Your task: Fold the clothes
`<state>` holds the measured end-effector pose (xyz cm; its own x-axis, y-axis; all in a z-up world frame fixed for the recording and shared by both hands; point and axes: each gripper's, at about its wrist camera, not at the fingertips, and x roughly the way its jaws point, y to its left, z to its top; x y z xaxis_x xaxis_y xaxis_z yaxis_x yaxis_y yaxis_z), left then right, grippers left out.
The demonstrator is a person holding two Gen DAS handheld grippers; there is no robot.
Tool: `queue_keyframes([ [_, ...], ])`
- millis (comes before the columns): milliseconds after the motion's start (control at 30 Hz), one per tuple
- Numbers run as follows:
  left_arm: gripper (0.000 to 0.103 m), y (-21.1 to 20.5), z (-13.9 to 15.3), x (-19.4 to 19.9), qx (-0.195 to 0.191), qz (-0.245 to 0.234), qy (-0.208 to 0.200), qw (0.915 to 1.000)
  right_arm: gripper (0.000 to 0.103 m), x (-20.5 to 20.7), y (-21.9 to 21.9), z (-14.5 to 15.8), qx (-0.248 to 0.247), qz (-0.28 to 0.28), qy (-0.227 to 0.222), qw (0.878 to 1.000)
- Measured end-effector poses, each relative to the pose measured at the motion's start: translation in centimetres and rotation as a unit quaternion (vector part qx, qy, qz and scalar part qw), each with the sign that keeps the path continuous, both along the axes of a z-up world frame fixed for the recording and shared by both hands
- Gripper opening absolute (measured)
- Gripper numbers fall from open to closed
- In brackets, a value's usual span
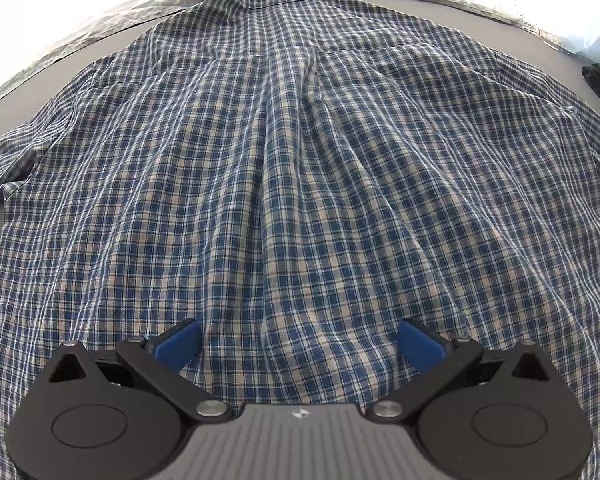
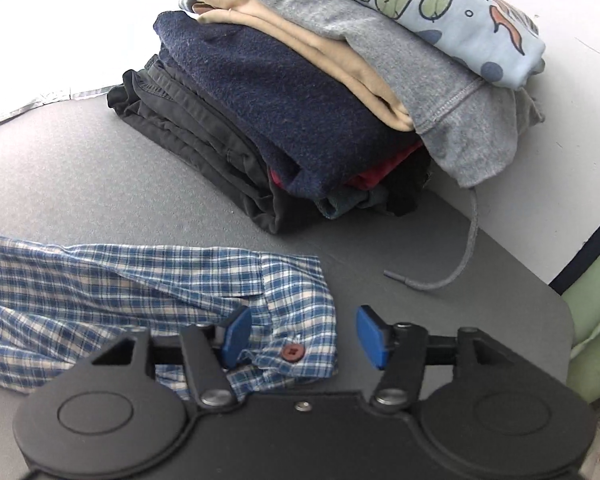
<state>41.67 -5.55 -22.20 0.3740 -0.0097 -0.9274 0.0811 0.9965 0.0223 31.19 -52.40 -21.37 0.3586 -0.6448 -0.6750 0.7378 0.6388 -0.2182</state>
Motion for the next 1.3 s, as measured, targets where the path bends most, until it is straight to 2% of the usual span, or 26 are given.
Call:
queue_keyframes([
  [67, 0.103, 0.0, -0.1, -0.2, -0.001, 0.003, -0.006, 1.0000, 0.082, -0.3, 1.7, 0.5, 0.031, 0.012, -0.021, 0.999],
  [100, 0.103, 0.1, -0.1, -0.4, -0.001, 0.005, -0.010, 0.9999, 0.089, -0.3, 2.8, 0.6, 0.049, 0.032, -0.028, 0.998],
  [167, 0.103, 0.1, -0.1, -0.8, -0.001, 0.009, -0.022, 0.9997, 0.096, 0.0, 5.2, 0.9, 0.069, 0.088, -0.038, 0.993],
  [300, 0.103, 0.4, -0.3, -1.9, -0.005, 0.008, -0.049, 0.9988, 0.102, 1.2, 10.1, 2.1, 0.101, 0.182, -0.053, 0.977],
  [433, 0.103, 1.5, -0.2, -3.9, -0.016, 0.003, -0.056, 0.9983, 0.103, 1.9, 15.9, 3.8, 0.157, 0.266, -0.075, 0.948],
  [533, 0.103, 3.8, -0.1, -6.7, -0.044, 0.016, -0.062, 0.9970, 0.103, 2.0, 20.9, 4.3, 0.193, 0.316, -0.070, 0.926],
  [633, 0.103, 7.3, -0.2, -9.5, -0.067, 0.052, -0.065, 0.9942, 0.103, 1.9, 26.1, 3.9, 0.214, 0.381, -0.042, 0.899],
  [800, 0.103, 15.6, 1.2, -11.9, -0.087, 0.130, -0.094, 0.9833, 0.103, 2.2, 34.3, 2.3, 0.254, 0.433, -0.002, 0.865],
  [1000, 0.103, 25.3, 2.6, -12.9, -0.075, 0.218, -0.109, 0.9670, 0.103, 3.7, 41.0, 2.1, 0.249, 0.457, 0.001, 0.854],
  [1133, 0.103, 31.1, 2.6, -13.5, -0.054, 0.263, -0.116, 0.9563, 0.103, 6.1, 44.0, 1.5, 0.243, 0.462, -0.003, 0.853],
  [1300, 0.103, 37.8, 1.4, -12.4, -0.069, 0.316, -0.110, 0.9399, 0.103, 9.7, 48.1, 0.4, 0.194, 0.471, -0.011, 0.861],
])
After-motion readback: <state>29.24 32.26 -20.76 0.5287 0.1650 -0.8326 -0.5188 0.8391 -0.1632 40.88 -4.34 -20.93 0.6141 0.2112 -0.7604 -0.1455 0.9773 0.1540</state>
